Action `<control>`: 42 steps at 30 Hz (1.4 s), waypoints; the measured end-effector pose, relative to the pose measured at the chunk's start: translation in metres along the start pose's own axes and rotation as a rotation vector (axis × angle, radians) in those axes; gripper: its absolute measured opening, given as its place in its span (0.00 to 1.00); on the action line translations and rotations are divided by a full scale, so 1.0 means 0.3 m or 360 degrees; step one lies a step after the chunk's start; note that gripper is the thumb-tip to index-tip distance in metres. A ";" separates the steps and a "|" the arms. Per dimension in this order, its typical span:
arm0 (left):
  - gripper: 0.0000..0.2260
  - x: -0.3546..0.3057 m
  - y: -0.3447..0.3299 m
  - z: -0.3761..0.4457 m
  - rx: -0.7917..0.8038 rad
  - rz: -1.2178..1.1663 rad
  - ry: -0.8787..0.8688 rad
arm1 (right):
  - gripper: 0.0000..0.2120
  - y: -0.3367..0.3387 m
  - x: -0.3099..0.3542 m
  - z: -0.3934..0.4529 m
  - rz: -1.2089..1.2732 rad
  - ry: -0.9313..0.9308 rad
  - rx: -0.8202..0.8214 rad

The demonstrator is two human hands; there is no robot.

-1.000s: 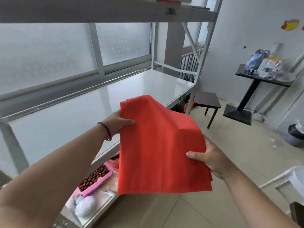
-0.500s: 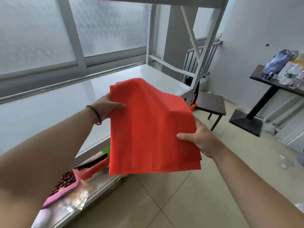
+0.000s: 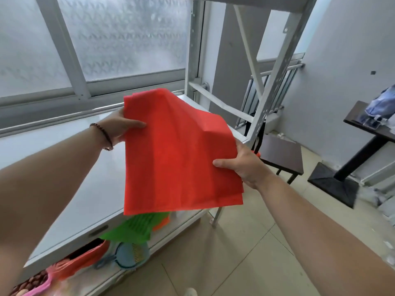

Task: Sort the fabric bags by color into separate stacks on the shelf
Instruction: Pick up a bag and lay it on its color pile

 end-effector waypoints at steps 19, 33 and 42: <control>0.21 0.034 -0.190 0.502 -0.0520 -0.0019 -0.0093 | 0.24 0.608 -0.017 0.569 -0.0235 0.0053 0.0469; 0.15 0.386 -0.175 0.709 -0.1167 0.0410 0.0778 | 0.18 0.698 -0.374 0.916 -0.0561 -0.0702 0.0367; 0.19 0.409 -0.186 0.738 -0.1405 0.0497 0.0763 | 0.19 0.698 -0.435 0.944 -0.1054 -0.0506 0.0187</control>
Point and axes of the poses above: each hand's wrist, its own z-axis towards the middle knuckle, its own y-axis out of the back of the hand, x = y × z, the point moved 2 cm from there along z, towards the middle knuckle, and after that the axes turned 6 degrees about x, right-handed, at the moved point
